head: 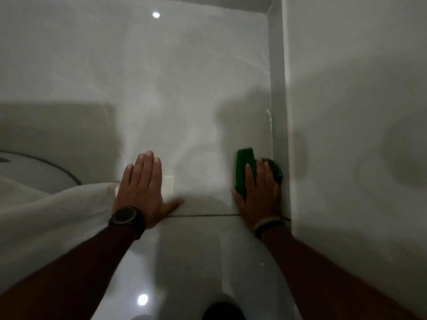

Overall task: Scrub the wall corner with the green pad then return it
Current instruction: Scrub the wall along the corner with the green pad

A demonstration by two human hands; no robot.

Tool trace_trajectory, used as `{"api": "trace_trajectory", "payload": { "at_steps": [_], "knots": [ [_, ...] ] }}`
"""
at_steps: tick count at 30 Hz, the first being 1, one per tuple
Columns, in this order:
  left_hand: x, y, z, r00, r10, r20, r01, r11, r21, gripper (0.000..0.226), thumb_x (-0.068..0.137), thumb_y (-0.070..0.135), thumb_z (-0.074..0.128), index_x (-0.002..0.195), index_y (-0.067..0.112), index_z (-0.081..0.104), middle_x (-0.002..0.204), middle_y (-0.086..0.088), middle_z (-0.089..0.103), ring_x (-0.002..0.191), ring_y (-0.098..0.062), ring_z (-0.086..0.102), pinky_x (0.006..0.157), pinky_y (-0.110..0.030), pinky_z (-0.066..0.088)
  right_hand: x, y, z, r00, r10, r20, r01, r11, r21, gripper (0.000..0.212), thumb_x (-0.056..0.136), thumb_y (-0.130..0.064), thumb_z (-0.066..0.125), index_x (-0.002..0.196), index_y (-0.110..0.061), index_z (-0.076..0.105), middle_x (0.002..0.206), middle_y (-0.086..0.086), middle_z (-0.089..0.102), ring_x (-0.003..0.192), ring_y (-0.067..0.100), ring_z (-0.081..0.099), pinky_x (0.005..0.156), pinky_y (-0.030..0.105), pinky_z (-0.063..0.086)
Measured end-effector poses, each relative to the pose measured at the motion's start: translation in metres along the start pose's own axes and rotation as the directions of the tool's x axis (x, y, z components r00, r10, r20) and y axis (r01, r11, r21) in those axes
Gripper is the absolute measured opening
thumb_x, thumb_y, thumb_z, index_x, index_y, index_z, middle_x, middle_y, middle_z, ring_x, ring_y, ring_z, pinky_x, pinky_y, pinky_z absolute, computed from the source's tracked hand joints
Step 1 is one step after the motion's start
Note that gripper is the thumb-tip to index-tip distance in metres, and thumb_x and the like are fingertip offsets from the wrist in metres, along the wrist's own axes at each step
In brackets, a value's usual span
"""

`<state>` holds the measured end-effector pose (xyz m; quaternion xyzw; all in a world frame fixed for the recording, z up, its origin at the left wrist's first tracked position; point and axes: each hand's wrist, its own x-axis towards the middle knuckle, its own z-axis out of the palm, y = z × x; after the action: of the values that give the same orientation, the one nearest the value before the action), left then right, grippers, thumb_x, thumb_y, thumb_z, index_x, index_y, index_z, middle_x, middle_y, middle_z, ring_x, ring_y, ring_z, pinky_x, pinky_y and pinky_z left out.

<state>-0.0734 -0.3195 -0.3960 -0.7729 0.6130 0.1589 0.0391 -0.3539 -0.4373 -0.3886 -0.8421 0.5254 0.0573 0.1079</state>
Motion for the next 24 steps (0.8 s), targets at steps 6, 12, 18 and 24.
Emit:
{"api": "trace_trajectory", "payload": {
  "at_steps": [6,12,18,24],
  "knots": [
    [0.000,0.000,0.001,1.000,0.013,-0.026,-0.013,1.000,-0.001,0.116,0.085,0.086,0.033,0.160,-0.001,0.014,0.169,-0.024,0.014,0.156,-0.040,0.012,0.123,-0.055,0.013,-0.147,-0.002,0.037,1.000,0.003,0.007,-0.004,0.999,0.046,0.077,0.087,-0.052,0.046,0.150,-0.015,0.022,0.158,0.015,0.011,0.143,0.037,0.015,0.114,0.046,0.008],
    [-0.002,0.000,0.002,1.000,0.005,-0.027,-0.005,1.000,-0.006,0.118,0.084,0.088,0.029,0.161,0.000,0.012,0.170,-0.024,0.012,0.157,-0.039,0.010,0.124,-0.056,0.013,-0.210,0.002,0.054,0.999,-0.001,0.050,0.000,1.000,0.021,0.077,0.092,-0.062,0.031,0.153,-0.018,0.012,0.160,0.013,0.006,0.146,0.033,0.005,0.107,0.054,0.024],
    [-0.002,0.000,0.002,1.000,0.006,-0.030,-0.006,1.000,0.007,0.116,0.085,0.086,0.031,0.160,-0.001,0.014,0.169,-0.024,0.012,0.157,-0.039,0.010,0.124,-0.056,0.016,-0.135,0.000,0.034,1.000,-0.010,0.012,0.009,0.997,0.078,0.079,0.085,-0.054,0.048,0.149,-0.015,0.025,0.158,0.015,0.014,0.145,0.035,0.012,0.110,0.050,0.016],
    [-0.002,0.001,0.000,1.000,0.009,-0.026,-0.009,1.000,-0.004,0.116,0.085,0.085,0.033,0.159,-0.003,0.019,0.168,-0.025,0.017,0.156,-0.041,0.013,0.123,-0.057,0.017,-0.036,0.000,0.014,0.999,0.027,-0.032,-0.023,0.995,0.099,0.084,0.087,-0.059,0.048,0.151,-0.014,0.019,0.158,0.015,0.017,0.145,0.033,0.012,0.110,0.048,0.014]
  ]
}}
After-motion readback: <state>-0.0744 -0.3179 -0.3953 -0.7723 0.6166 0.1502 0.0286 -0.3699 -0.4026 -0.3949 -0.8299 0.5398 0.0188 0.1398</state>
